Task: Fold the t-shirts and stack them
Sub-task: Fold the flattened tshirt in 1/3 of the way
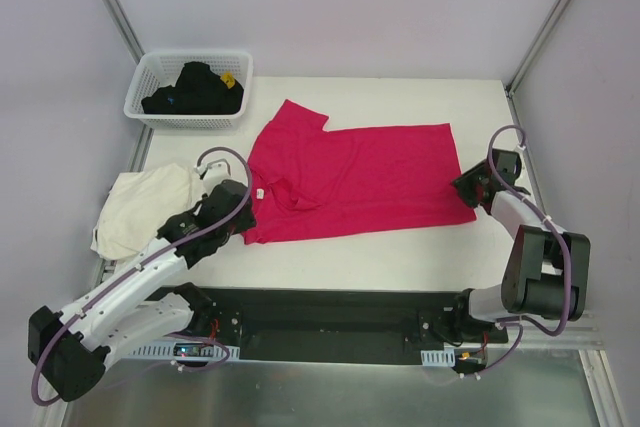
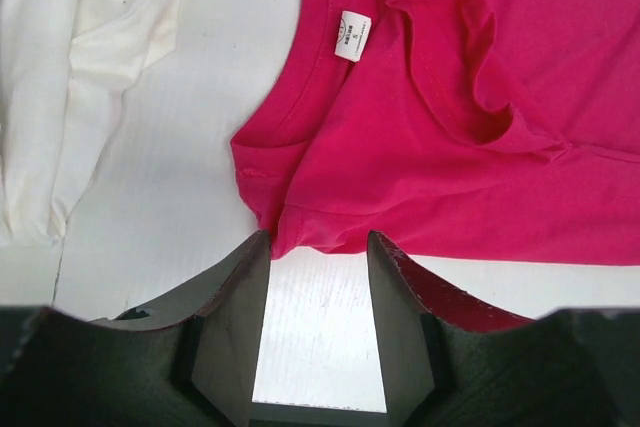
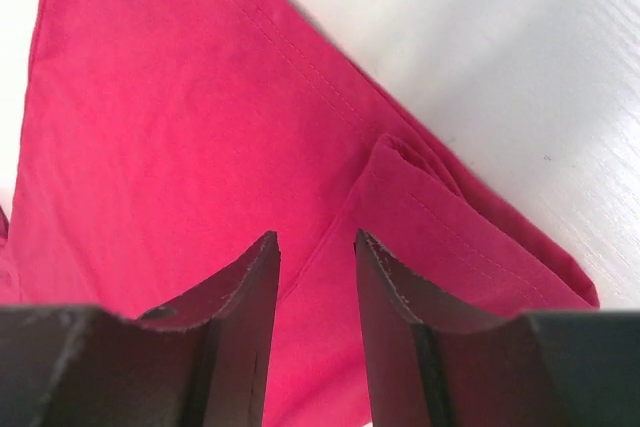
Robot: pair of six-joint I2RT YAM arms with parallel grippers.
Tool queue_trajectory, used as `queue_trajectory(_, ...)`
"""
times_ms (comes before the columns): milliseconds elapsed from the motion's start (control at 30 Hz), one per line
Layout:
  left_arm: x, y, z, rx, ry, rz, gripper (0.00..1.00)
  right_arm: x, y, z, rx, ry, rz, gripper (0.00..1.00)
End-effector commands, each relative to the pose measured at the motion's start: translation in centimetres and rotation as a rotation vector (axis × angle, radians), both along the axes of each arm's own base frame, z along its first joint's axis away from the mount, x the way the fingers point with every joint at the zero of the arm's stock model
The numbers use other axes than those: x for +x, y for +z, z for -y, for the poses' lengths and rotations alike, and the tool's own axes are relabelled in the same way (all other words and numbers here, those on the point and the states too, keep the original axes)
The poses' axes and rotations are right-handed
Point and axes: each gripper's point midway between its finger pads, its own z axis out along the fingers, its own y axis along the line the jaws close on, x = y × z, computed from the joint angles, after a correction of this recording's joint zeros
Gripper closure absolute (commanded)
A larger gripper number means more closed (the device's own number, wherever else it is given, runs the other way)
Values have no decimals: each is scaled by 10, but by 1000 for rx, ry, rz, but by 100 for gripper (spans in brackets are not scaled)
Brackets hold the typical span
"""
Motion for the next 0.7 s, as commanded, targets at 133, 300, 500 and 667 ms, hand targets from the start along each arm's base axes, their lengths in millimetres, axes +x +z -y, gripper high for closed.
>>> queue_trajectory(133,18,19,-2,21,30,63,58,28,29,-1,5,1,95,61)
queue_trajectory(300,64,37,27,73,-56,144,63,37,29,-6,27,15,112,61)
queue_trajectory(500,117,27,60,163,-126,159,69,36,27,-9,24,29,104,61)
queue_trajectory(667,145,26,77,201,-147,163,74,34,32,-8,14,35,116,61)
